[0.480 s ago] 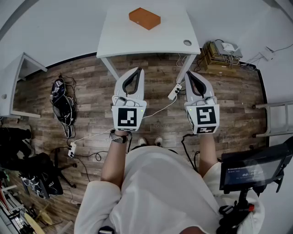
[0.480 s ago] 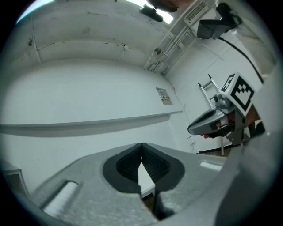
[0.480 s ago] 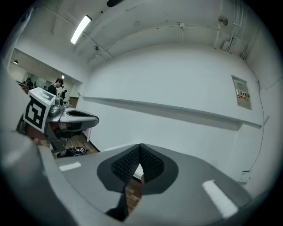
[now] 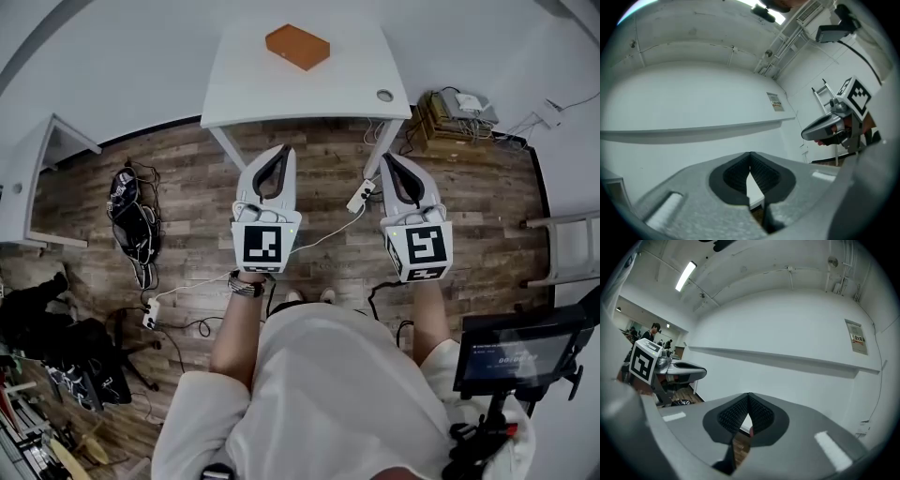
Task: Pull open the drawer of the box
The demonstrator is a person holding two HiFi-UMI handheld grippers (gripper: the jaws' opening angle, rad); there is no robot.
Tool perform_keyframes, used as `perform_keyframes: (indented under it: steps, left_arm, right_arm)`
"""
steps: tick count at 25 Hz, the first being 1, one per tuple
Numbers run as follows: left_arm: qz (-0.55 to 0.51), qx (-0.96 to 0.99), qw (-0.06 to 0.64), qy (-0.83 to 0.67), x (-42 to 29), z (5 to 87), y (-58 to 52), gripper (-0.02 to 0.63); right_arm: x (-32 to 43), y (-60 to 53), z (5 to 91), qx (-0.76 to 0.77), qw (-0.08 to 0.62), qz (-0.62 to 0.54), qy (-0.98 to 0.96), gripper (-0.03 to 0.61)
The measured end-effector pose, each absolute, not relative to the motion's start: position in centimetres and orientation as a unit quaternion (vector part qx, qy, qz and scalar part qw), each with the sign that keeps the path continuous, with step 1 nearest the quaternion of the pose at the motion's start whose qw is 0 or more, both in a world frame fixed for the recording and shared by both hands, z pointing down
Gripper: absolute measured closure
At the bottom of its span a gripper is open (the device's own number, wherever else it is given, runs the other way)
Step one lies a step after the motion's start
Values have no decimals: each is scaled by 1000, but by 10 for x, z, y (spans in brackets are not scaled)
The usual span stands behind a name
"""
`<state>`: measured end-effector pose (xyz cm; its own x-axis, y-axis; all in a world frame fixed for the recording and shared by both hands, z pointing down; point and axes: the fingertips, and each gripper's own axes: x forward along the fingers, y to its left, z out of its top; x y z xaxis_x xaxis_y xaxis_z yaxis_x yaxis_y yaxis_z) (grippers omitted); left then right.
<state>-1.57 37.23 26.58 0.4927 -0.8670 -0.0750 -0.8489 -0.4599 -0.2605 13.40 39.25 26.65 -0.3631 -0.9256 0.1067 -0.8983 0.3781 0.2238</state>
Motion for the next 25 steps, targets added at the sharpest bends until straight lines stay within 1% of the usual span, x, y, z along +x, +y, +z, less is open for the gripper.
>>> perform_keyframes:
  steps: [8, 15, 25]
  left_arm:
    - [-34, -844, 134, 519, -21, 260, 368, 607]
    - [-40, -841, 122, 526, -21, 270, 360, 607]
    - [-39, -844, 110, 523, -31, 290, 296, 607]
  right_arm:
    - [139, 388, 273, 547, 99, -32, -831, 577]
    - [135, 373, 271, 539, 91, -25, -837, 577]
    - [128, 310, 277, 542, 88, -19, -835, 577]
